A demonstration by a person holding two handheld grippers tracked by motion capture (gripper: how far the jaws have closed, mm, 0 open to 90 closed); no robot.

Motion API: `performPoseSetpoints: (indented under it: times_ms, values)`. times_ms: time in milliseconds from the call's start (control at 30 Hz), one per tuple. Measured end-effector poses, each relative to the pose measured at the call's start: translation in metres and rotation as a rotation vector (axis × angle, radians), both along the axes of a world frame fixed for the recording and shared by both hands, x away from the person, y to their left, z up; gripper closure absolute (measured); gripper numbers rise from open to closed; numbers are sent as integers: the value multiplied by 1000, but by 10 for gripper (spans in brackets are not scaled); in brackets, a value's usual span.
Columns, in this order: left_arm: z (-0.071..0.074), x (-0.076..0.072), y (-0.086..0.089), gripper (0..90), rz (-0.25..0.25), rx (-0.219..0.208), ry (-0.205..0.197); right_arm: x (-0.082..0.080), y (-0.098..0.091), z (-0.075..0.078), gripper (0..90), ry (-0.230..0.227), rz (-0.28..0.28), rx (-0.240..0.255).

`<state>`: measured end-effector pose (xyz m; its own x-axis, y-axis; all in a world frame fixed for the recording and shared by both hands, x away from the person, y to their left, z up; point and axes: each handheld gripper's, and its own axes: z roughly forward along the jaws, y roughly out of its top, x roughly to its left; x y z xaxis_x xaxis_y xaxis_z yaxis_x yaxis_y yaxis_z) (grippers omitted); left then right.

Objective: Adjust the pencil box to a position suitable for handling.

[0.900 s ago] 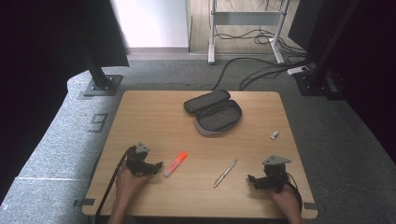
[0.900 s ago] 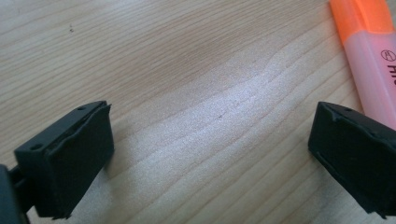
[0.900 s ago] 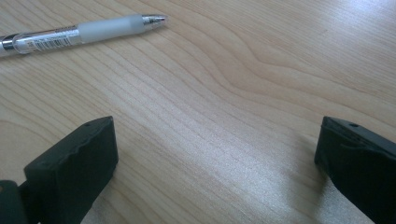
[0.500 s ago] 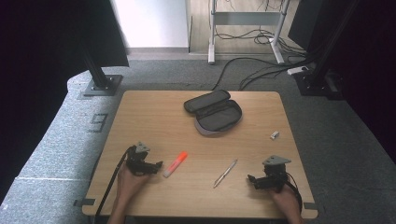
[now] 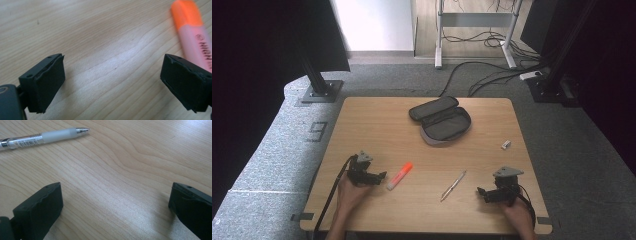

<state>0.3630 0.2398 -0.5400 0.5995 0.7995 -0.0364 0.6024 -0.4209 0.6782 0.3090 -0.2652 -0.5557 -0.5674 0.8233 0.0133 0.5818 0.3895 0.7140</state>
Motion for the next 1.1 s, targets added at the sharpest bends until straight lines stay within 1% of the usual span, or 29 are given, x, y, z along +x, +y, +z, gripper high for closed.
performPoseSetpoints:
  times_ms: [133,167,233,267,333,400,533,567,600,700,767,867,933,967,1000,1067,1100]
  values:
    - [5,0,2,62,-3,-24,-4,0,0,0,0,0,0,0]
    - [7,0,1,62,-3,-19,-2,0,0,0,0,0,0,0]
    - [11,2,-1,64,-11,1,-16,0,0,0,0,0,0,0]
    - [14,3,-3,64,-16,3,-23,0,0,0,0,0,0,0]
    - [20,5,-7,71,-26,-9,-28,0,0,0,0,0,0,0]
    - [25,8,-11,72,-32,-4,-36,0,0,0,0,0,1,0]
    - [34,13,-20,73,-52,-3,-38,0,0,0,0,0,0,0]
    - [37,15,-22,76,-60,-12,-32,0,0,0,0,0,0,0]
    - [37,15,-22,80,-60,-12,-32,0,0,0,0,0,0,0]
    - [42,21,-30,82,-76,-23,-31,0,0,0,0,0,0,0]
    - [44,24,-34,82,-84,-14,-30,0,0,0,0,0,0,0]
    - [46,28,-38,95,-92,-16,-31,0,0,0,0,0,0,0]
    - [50,33,-44,96,-99,-8,-31,0,0,0,0,0,0,0]
    - [51,35,-45,98,-104,-11,-33,0,0,0,0,0,0,0]
    - [52,37,-48,107,-107,-12,-27,0,0,0,0,0,0,0]
    - [54,41,-52,108,-110,2,-29,0,0,0,0,0,0,0]
    - [54,41,-52,110,-110,2,-29,0,0,0,0,0,0,0]
